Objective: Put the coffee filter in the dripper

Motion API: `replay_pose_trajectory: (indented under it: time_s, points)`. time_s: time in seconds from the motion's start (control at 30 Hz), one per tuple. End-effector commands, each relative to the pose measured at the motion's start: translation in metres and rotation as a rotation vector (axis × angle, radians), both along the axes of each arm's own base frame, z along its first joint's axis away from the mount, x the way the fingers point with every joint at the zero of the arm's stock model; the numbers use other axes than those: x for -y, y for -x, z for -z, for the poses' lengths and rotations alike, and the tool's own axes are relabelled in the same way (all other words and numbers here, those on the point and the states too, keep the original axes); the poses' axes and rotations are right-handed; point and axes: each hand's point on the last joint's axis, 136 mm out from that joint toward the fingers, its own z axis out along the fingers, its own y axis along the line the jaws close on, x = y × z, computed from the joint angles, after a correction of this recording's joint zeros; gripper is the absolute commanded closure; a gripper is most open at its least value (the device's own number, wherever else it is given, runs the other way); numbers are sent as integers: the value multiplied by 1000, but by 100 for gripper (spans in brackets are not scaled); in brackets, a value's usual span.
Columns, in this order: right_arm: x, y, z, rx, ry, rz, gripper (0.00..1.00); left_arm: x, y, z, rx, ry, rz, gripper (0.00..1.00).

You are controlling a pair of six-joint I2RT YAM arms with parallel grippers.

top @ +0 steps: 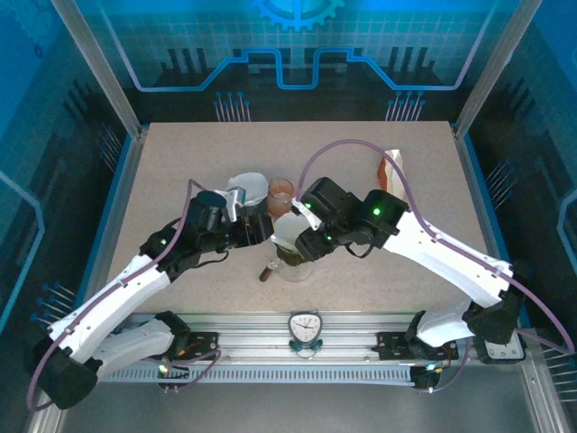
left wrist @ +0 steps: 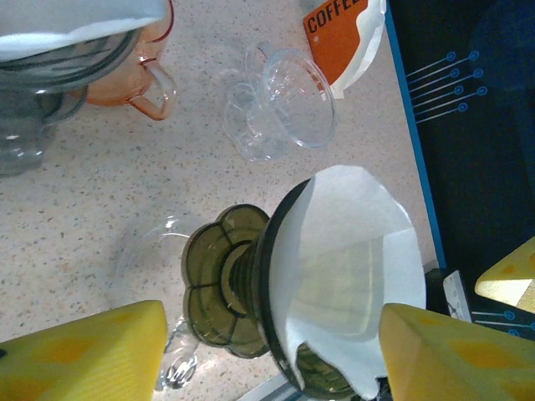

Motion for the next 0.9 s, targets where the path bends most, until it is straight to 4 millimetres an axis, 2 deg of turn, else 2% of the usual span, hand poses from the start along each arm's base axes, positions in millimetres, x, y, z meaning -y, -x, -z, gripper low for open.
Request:
replay_pose_trajectory:
  time_s: [0.0, 0.17, 0.33, 0.43, 0.6, 0.73, 0.87]
  points:
    - [2, -20, -13, 88, -91, 107, 43, 6, -2, -4, -7, -35, 57, 35]
    - [16, -24, -9, 110, -87, 163, 39, 10, -1, 12, -62, -98, 94, 41]
    - [25, -28, -6, 111, -103, 205, 36, 12, 6, 23, -99, -127, 121, 52]
    - [27, -32, -6, 113, -106, 226, 36, 10, 7, 26, -104, -136, 121, 57]
    - [24, -41, -2, 119, -109, 258, 37, 11, 9, 30, -112, -136, 128, 60]
    - [18, -48, 5, 114, -106, 264, 42, 11, 8, 34, -118, -138, 128, 62]
    - [15, -51, 15, 101, -91, 267, 58, 12, 7, 34, -117, -135, 124, 62]
